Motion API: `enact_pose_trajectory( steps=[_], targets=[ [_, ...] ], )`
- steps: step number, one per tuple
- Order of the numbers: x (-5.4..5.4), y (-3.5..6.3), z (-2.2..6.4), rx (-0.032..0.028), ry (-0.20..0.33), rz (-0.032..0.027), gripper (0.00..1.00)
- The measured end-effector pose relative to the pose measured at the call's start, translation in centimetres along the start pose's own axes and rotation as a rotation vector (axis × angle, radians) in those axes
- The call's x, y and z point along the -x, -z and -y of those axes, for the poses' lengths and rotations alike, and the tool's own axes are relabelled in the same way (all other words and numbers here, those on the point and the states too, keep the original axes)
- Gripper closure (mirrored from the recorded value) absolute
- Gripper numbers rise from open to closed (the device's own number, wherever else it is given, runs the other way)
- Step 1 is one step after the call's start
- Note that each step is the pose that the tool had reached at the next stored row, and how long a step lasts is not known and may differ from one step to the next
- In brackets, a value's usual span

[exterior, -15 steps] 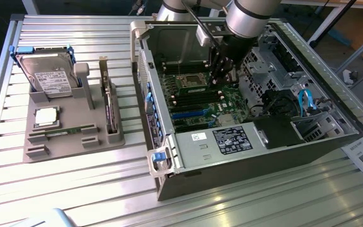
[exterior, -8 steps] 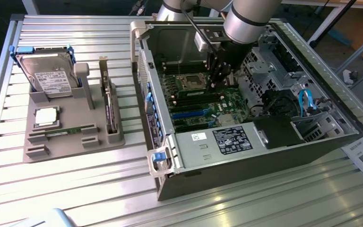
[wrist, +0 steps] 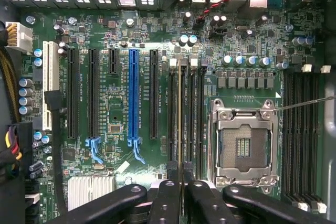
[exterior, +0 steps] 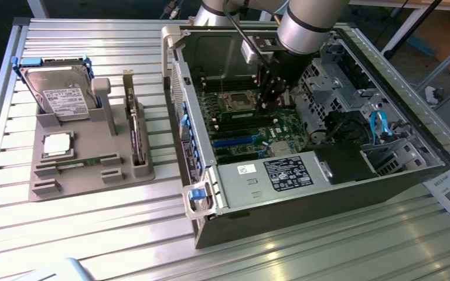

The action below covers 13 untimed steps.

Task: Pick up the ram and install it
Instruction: 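Insert the ram into the slot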

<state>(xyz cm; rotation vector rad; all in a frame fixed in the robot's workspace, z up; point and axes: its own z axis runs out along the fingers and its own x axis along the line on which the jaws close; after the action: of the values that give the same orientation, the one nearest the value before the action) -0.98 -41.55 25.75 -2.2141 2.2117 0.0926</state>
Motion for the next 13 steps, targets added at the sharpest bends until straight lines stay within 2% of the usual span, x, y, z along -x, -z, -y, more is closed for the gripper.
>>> enact_pose_trajectory(
  steps=[6, 8, 9, 13],
  targets=[
    [0.00, 0.00, 0.01, -0.0004, -0.008, -0.0003, 0.88],
    [-0.01, -0.01, 0.01, 0.0021, -0.009, -0.0072, 0.88],
    [0.00, -0.01, 0.01, 0.0050, -0.009, -0.0155, 0.88],
    [0.00, 0.00, 0.01, 0.0056, -0.009, -0.0167, 0.88]
  ],
)
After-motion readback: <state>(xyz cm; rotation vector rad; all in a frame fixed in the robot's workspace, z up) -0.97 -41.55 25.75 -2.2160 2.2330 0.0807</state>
